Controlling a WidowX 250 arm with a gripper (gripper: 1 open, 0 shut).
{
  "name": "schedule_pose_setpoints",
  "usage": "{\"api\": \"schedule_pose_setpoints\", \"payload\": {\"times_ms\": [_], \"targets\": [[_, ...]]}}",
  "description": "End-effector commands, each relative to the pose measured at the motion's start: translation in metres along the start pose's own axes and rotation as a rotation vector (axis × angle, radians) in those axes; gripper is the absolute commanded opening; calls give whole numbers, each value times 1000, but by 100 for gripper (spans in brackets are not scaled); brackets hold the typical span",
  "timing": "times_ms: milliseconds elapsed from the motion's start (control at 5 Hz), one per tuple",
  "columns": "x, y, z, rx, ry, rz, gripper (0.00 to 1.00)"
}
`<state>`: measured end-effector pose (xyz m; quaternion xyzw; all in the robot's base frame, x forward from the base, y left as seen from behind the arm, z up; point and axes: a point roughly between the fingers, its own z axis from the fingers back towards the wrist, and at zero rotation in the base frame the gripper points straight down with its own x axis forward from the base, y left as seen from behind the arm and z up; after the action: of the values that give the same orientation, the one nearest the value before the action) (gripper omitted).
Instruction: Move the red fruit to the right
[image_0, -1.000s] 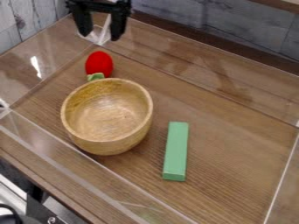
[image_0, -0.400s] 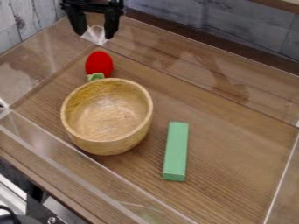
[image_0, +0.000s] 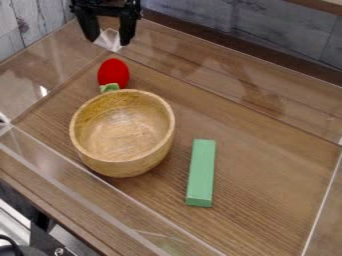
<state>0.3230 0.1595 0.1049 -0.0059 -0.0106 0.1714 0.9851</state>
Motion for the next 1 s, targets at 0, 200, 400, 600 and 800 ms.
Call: {"api": "schedule_pose_setpoints", "payload": {"times_ms": [0, 200, 400, 600, 800], "targets": [[13, 9, 18, 13, -78, 28, 100], [15, 9, 16, 16, -88, 28, 100], [17, 9, 15, 19, -101, 29, 100], [19, 10, 14, 22, -114, 29, 100], [21, 10, 14, 24, -129, 32, 100]]}}
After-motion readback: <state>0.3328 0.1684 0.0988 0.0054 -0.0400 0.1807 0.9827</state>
